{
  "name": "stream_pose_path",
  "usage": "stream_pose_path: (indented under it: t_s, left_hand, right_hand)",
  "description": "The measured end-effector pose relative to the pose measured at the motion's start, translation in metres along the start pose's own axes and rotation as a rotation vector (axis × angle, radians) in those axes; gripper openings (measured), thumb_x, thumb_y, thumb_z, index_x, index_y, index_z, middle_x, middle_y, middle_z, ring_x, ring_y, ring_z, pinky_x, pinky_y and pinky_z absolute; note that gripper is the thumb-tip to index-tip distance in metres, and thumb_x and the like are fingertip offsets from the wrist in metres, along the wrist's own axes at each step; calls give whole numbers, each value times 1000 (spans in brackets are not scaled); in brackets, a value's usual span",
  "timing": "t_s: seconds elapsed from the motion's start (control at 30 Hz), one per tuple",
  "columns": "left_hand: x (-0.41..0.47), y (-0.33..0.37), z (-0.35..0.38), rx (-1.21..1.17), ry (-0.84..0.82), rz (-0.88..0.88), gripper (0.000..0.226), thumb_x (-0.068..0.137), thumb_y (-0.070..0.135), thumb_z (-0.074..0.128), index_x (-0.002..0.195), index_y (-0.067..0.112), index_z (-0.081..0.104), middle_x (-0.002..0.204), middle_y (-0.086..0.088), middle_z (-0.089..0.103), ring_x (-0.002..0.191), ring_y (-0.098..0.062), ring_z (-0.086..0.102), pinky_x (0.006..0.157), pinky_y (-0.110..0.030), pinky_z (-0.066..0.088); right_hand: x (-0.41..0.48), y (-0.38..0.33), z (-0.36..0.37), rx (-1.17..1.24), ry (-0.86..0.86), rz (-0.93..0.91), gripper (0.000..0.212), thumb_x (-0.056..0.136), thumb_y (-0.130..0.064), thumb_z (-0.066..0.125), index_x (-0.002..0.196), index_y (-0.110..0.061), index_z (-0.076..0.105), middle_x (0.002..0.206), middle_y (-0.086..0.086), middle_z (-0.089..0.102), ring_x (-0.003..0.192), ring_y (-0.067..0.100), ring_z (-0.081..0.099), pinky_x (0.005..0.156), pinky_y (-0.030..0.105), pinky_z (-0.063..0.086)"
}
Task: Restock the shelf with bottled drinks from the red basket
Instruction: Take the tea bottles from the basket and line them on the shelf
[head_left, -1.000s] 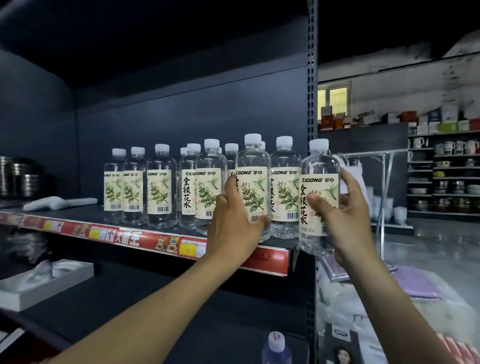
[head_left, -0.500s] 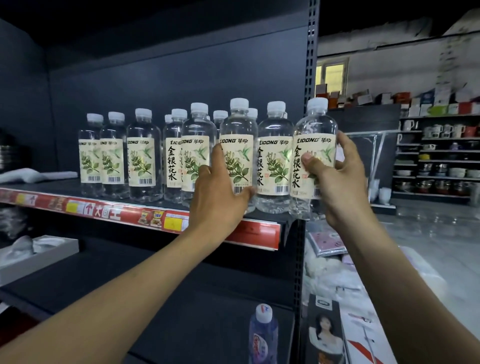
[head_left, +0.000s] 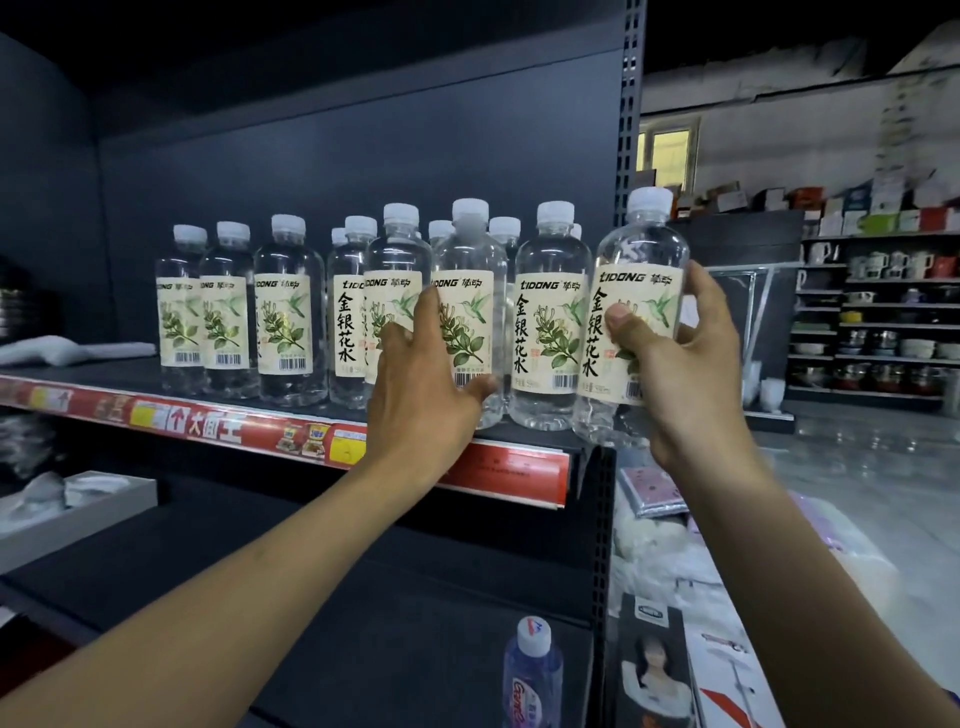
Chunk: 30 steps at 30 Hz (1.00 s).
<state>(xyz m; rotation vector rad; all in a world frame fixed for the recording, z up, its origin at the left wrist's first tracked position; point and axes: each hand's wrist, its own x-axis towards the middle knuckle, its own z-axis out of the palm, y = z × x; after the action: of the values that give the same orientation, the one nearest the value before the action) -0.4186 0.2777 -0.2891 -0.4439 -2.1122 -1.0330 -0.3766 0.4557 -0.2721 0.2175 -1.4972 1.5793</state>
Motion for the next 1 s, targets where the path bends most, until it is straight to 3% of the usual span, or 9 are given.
stream_pose_path:
  t_s: [0.17, 0.23, 0.33, 0.53, 0.6, 0.7, 0.87, 0.93, 1.0]
  left_hand:
    - [0, -2, 0, 22, -2, 0, 97, 81, 36, 76, 150, 37, 7, 152, -16, 26, 140, -33, 30, 106, -51, 35]
    - [0, -3, 2, -1, 7, -21, 96, 81, 33, 76, 149, 38, 7, 154, -15, 23, 142, -34, 28, 108, -54, 33]
    - [0, -4, 3, -37, 17, -12, 91, 84, 24, 73, 149, 36, 10, 143, -11, 31, 133, -33, 38, 104, -57, 39]
    - [-25, -6, -1, -125, -14, 157, 71, 89, 12, 62, 146, 30, 23, 131, -4, 37, 119, -23, 46, 97, -44, 48]
    - [-39, -7, 1, -127, -88, 264, 73, 90, 21, 62, 146, 35, 19, 129, 2, 36, 121, -18, 43, 98, -42, 48]
    - [-41, -5, 14, -105, -140, 251, 87, 90, 30, 64, 151, 40, 3, 133, 3, 33, 128, -16, 39, 102, -42, 45]
    - [-41, -2, 25, -73, -66, 258, 88, 88, 25, 67, 153, 32, 7, 132, 2, 37, 125, -15, 39, 102, -35, 42]
    - [-42, -2, 26, -69, -45, 278, 85, 88, 27, 67, 153, 27, 11, 135, 2, 38, 126, -14, 37, 104, -32, 38]
    - [-40, 0, 28, -60, -19, 263, 85, 86, 29, 69, 152, 26, 15, 137, 3, 39, 127, -15, 38, 105, -36, 40]
  right_hand:
    - [-20, -8, 18, 5, -107, -101, 63, 81, -16, 76, 128, -47, 45, 110, -21, 67, 108, 11, 66, 95, 45, 54]
    - [-25, -8, 34, -30, -131, -92, 65, 80, -24, 76, 128, -51, 42, 110, -29, 61, 111, 7, 62, 102, 44, 49]
    - [-30, -2, 54, -63, -135, -80, 78, 82, -34, 74, 145, -47, 30, 132, -13, 46, 124, 8, 47, 107, 39, 40]
    - [-32, 5, 67, -223, -90, -117, 82, 89, -34, 69, 153, -41, 19, 127, -11, 34, 118, 5, 35, 91, 19, 28]
    - [-29, 7, 66, -251, -90, -105, 82, 90, -36, 67, 154, -39, 16, 126, -12, 31, 114, 2, 30, 89, 11, 25]
    - [-26, 6, 63, -301, -125, -81, 80, 93, -37, 62, 155, -39, 11, 120, -9, 24, 106, 4, 27, 71, -5, 24]
    - [-27, 8, 53, -568, -140, -121, 83, 90, -58, 55, 153, -47, 1, 131, 2, 26, 124, 17, 26, 101, 34, 28]
    - [-24, 8, 49, -594, -188, -72, 85, 87, -65, 53, 149, -53, -4, 152, 9, 12, 142, 30, 21, 115, 47, 25]
    - [-21, 9, 46, -521, -271, 0, 85, 88, -63, 51, 149, -53, -8, 161, 7, -3, 148, 33, 17, 116, 48, 21]
